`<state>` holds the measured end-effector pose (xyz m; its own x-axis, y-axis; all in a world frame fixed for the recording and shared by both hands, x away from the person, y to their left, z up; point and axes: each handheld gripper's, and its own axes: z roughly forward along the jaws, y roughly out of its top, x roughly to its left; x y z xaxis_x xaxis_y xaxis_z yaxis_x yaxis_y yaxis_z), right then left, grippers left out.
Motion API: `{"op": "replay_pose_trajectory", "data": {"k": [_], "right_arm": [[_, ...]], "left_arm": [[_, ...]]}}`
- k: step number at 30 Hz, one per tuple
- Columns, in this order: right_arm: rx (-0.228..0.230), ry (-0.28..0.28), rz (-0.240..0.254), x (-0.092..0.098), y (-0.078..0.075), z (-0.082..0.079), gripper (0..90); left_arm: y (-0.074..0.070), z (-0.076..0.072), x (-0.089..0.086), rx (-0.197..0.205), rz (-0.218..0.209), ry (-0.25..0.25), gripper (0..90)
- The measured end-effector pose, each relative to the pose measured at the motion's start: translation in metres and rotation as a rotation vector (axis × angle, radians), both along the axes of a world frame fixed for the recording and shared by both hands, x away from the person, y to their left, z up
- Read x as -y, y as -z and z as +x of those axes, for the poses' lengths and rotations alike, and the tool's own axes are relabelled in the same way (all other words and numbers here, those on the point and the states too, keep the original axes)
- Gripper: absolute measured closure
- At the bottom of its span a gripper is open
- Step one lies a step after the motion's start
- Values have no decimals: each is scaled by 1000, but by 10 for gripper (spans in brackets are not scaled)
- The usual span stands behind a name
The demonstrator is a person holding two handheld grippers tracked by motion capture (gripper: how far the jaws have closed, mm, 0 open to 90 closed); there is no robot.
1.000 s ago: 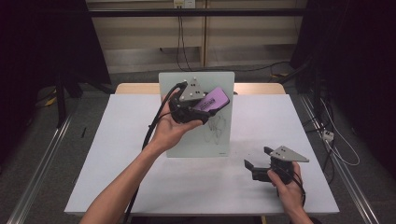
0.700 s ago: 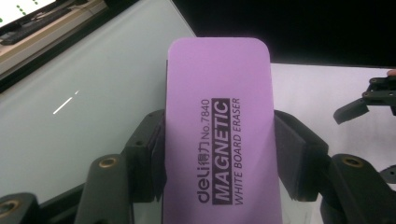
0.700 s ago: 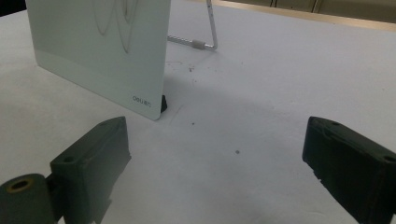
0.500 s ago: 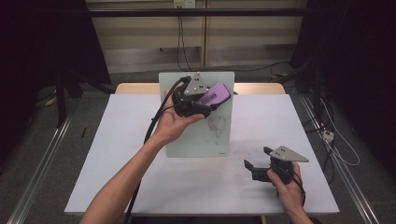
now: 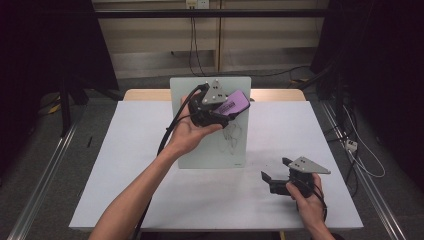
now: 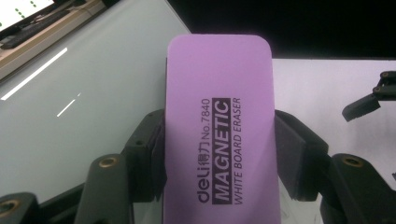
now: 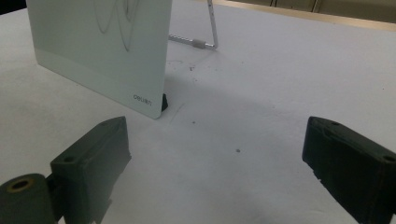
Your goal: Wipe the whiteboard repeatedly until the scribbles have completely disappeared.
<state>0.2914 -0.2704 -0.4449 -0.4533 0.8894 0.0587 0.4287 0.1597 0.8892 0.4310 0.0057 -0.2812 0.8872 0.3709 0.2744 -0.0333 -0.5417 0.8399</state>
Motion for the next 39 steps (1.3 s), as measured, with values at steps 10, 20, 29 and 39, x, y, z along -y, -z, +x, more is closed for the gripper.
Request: {"op": "replay_pose_trajectory", "data": {"k": [10,20,29,39], "right_arm": [[2,-1,0,0,0,0,76],[2,-1,-1,0,0,0,76],[2,-1,0,0,0,0,76],[4,-6,-5,0,0,0,76]], "left_arm": [[14,-5,4,-15,23,14,411],[26,-9,3,-39,65,31,411],[18,-7,-4,-32,47,9,411],[4,0,-28,-23,-39,-40,411]]}}
